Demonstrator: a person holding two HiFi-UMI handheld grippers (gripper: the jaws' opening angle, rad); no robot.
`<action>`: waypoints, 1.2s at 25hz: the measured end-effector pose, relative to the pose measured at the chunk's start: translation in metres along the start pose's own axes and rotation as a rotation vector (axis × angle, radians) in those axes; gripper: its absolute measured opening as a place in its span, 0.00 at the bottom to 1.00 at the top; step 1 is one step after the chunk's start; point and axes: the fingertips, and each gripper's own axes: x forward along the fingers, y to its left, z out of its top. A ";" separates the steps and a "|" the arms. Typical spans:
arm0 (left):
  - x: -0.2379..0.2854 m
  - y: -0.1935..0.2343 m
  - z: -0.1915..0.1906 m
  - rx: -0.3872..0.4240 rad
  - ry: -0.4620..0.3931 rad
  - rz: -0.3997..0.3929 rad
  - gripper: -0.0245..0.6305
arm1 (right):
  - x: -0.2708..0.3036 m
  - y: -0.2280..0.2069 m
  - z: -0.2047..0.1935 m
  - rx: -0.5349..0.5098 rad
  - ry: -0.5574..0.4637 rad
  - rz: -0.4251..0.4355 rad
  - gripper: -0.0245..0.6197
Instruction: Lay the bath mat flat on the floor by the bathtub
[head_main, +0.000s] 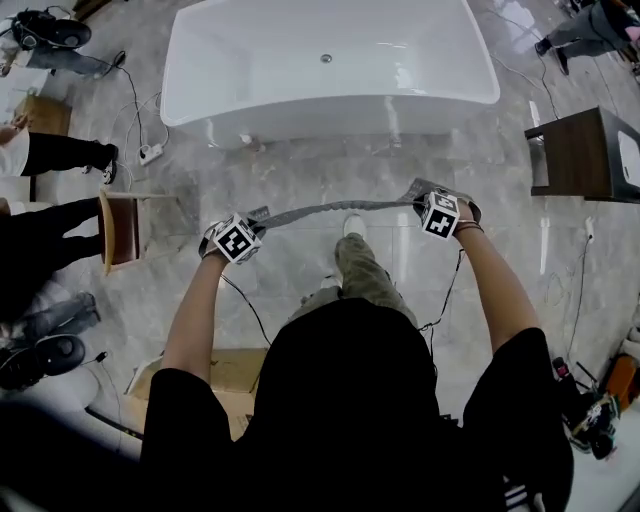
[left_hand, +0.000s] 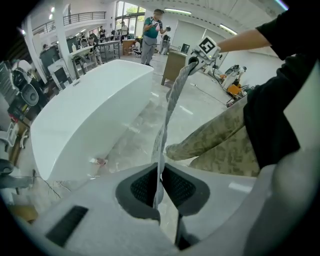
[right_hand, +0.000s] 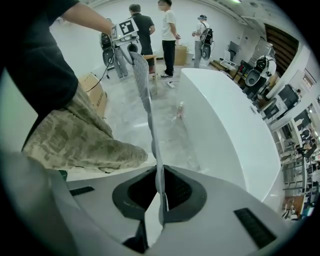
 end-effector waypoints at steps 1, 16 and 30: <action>0.007 0.006 0.004 -0.017 0.002 -0.008 0.09 | 0.009 -0.010 -0.003 0.017 -0.001 0.003 0.08; 0.158 0.067 0.007 -0.116 0.031 -0.093 0.08 | 0.160 -0.057 -0.054 0.295 0.005 0.036 0.08; 0.385 0.104 -0.058 -0.072 0.040 -0.172 0.08 | 0.401 -0.011 -0.119 0.435 -0.005 0.042 0.08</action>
